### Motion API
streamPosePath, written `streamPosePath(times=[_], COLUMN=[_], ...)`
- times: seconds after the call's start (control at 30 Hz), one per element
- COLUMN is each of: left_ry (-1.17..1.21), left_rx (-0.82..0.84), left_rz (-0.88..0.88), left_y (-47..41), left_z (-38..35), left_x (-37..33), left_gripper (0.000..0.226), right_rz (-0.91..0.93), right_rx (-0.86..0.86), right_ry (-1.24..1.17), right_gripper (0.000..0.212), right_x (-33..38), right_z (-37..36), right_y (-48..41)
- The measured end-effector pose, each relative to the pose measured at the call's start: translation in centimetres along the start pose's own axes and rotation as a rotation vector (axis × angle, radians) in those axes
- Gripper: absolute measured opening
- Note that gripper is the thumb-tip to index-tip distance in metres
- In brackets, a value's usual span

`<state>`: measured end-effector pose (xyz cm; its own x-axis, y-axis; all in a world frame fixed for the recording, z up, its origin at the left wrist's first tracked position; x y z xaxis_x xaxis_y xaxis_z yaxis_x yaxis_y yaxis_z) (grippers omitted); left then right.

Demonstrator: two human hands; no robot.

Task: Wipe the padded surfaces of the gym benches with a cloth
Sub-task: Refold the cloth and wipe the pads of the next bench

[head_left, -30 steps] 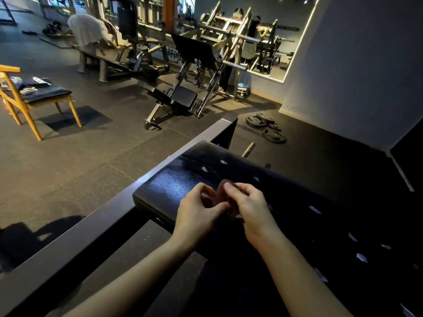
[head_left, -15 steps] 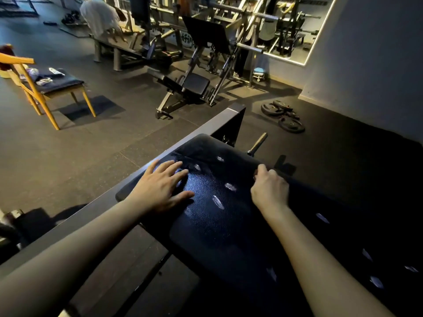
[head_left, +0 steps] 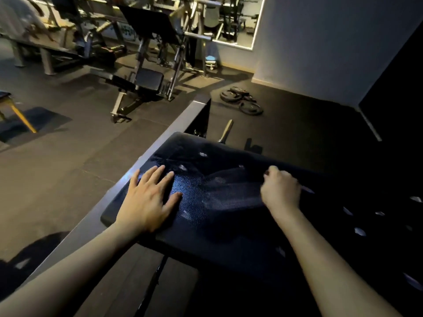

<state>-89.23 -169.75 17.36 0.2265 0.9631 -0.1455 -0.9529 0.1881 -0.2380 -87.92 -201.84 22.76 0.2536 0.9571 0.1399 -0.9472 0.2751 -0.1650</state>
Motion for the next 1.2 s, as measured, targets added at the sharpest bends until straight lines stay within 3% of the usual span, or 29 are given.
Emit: streamPosePath(times=[0.1, 0.17, 0.27, 0.3, 0.43, 0.5, 0.57, 0.67, 0.73, 0.8, 0.9, 0.97, 1.07, 1.2], left_ry=[0.074, 0.091, 0.088, 0.082, 0.063, 0.071, 0.096, 0.126, 0.121, 0.103, 0.064, 0.049, 0.063, 0.083], left_rx=[-0.012, -0.015, -0.032, -0.038, -0.039, -0.042, -0.047, -0.029, -0.028, -0.031, -0.051, -0.061, -0.068, -0.044], left_rz=[0.017, 0.010, -0.005, -0.010, -0.005, 0.007, 0.014, 0.005, 0.001, -0.009, -0.021, -0.027, -0.026, -0.028], left_y=[-0.2, -0.3, -0.2, -0.2, 0.0, -0.1, -0.3, -0.2, 0.0, 0.2, 0.4, 0.5, 0.2, 0.2], left_z=[0.1, 0.0, 0.0, 0.1, 0.2, 0.2, 0.4, 0.6, 0.6, 0.6, 0.5, 0.4, 0.2, 0.1], left_x=[0.6, 0.9, 1.0, 1.0, 0.6, 0.4, 0.4, 0.6, 0.7, 0.6, 0.3, 0.0, -0.1, 0.4], left_gripper=[0.067, 0.065, 0.062, 0.061, 0.061, 0.062, 0.060, 0.059, 0.060, 0.060, 0.056, 0.056, 0.058, 0.060], right_rz=[0.102, 0.291, 0.484, 0.452, -0.002, -0.096, -0.030, 0.252, 0.403, 0.338, -0.032, -0.196, -0.162, 0.168], right_rx=[0.038, 0.063, 0.011, -0.017, -0.001, -0.053, -0.037, 0.084, 0.110, 0.057, 0.007, -0.050, -0.078, 0.030], right_ry=[-0.076, -0.117, -0.141, -0.103, 0.055, 0.033, -0.049, -0.133, -0.139, -0.078, 0.038, 0.034, 0.013, -0.102], right_gripper=[0.017, 0.011, 0.004, 0.005, 0.019, 0.017, 0.015, 0.016, 0.015, 0.017, 0.020, 0.018, 0.019, 0.020], right_x=[9.5, 15.8, 15.7, 12.9, -0.8, -0.9, 4.5, 15.0, 16.6, 11.5, -2.0, -6.6, -1.5, 10.8], right_z=[-0.9, -1.3, -0.9, -0.5, 1.7, 2.1, 0.9, -1.0, -0.8, 0.3, 2.4, 3.7, 2.4, -0.5], right_y=[1.9, 5.8, 10.3, 10.2, 5.7, 5.0, 5.6, 9.8, 13.0, 13.0, 11.4, 11.3, 10.5, 10.6])
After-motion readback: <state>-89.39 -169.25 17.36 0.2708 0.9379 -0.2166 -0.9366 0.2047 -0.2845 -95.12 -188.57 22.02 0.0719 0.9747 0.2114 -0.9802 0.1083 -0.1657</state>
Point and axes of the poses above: each hand's wrist, its own y-axis away from the middle knuckle, its own z-axis out of the back of the hand, x = y × z, the point moved 9 cm from there along -y, towards the middle knuckle, and after that the axes turned 2 degrees about x, right-handed, at the moved point
